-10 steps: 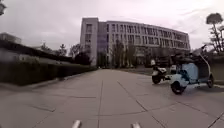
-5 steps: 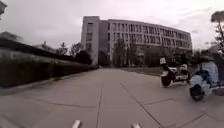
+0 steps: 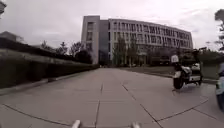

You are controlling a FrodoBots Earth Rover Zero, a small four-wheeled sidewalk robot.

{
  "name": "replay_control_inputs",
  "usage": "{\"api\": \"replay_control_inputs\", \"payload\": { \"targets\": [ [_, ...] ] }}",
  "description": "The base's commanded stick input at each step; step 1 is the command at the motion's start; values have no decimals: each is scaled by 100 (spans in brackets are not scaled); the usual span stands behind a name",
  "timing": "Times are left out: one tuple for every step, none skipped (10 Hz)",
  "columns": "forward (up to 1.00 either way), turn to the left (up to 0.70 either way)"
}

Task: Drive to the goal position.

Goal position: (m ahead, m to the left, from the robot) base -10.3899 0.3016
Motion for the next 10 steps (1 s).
{"api": "replay_control_inputs", "payload": {
  "targets": [
    [100, -16],
    [100, -31],
    [100, -26],
    [100, -4],
    [100, 0],
    [100, 0],
    [100, 0],
    [100, 0],
    [100, 0],
    [100, 0]
  ]
}}
